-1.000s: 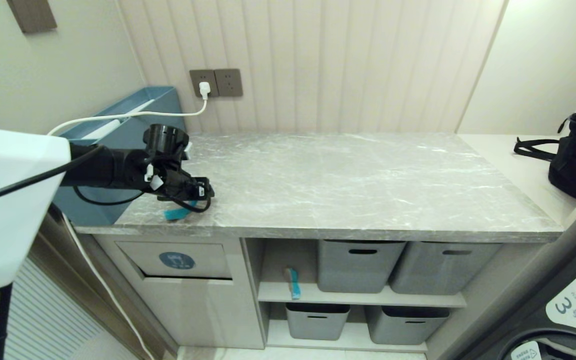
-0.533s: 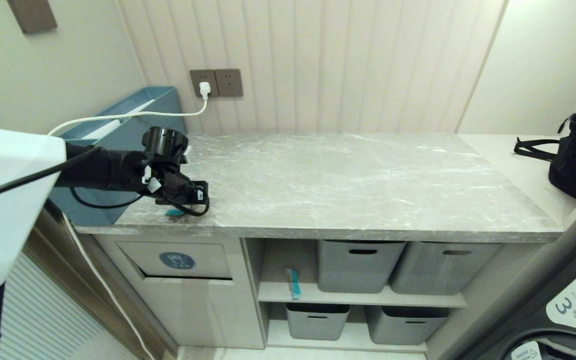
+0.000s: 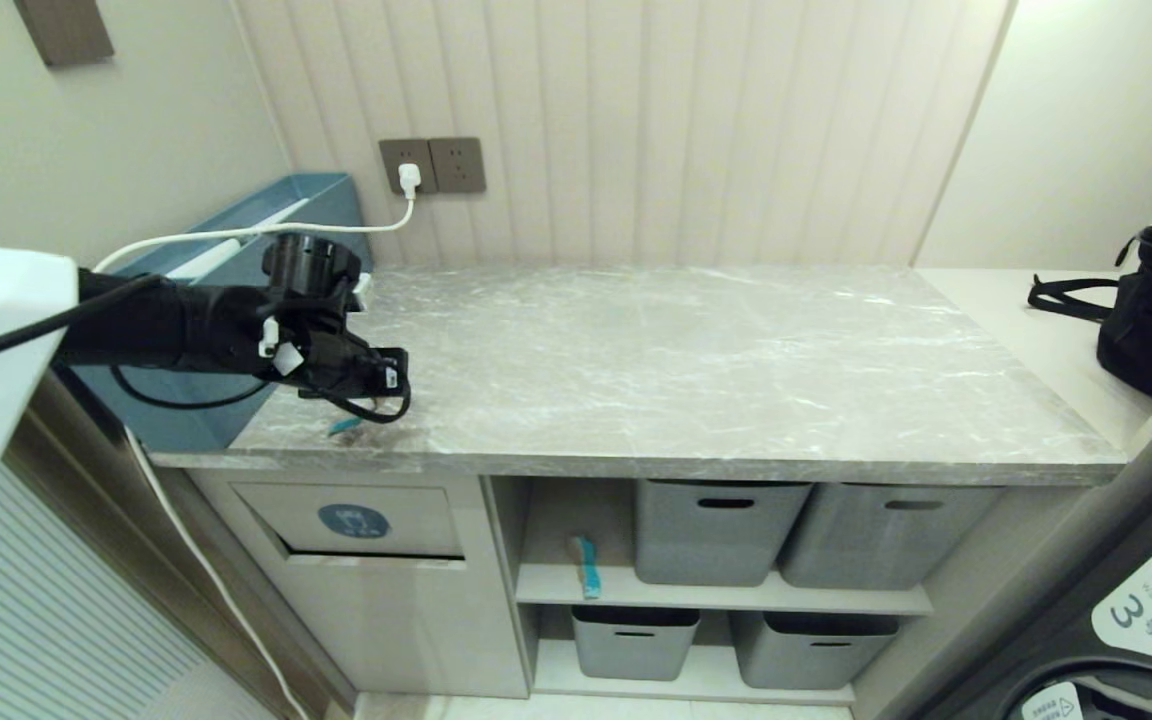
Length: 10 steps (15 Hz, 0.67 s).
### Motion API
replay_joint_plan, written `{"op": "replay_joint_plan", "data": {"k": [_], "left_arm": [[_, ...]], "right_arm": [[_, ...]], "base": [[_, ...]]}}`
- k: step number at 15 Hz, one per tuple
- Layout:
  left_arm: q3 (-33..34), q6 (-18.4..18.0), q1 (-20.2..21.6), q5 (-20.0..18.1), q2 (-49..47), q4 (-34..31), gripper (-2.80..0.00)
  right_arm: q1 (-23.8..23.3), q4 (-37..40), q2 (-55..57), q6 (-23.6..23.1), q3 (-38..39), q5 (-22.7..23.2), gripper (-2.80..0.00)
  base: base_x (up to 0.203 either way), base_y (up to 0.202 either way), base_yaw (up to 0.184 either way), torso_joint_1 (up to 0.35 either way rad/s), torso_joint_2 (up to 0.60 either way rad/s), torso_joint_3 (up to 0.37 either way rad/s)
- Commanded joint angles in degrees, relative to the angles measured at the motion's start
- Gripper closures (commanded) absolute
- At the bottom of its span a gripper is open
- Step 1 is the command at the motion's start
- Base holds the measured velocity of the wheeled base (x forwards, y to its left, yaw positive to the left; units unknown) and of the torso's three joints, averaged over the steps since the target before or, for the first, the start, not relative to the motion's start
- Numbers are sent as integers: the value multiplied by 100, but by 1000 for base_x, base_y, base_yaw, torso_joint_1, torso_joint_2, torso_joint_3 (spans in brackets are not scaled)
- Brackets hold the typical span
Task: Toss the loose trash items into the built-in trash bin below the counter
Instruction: Pick up the garbage, then put the garbage in the trash can
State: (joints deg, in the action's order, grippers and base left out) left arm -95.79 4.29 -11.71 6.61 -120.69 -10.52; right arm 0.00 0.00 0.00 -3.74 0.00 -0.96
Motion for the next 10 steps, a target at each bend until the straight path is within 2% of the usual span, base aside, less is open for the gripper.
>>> {"op": "replay_joint_plan", "data": {"k": [1,3,5,7,10], "left_arm": [[221,27,-143,0,502,50,0],[600,204,-346,20,1127,191,0],[1256,417,-601,89,2029,252,0],[2183,566,-845,202,2999,338,0],[3702,609,-1114,360,4363,1016,0]], "right_arm": [[0,0,0,-4,9,0,0],[0,0,0,-4,9,0,0],[0,0,0,-4,9,0,0],[0,0,0,-4,9,0,0],[0,0,0,-4,9,0,0]], "base": [[0,0,0,0,0,0],[0,0,0,0,0,0],[0,0,0,0,0,0],[0,0,0,0,0,0],[0,0,0,0,0,0]]}}
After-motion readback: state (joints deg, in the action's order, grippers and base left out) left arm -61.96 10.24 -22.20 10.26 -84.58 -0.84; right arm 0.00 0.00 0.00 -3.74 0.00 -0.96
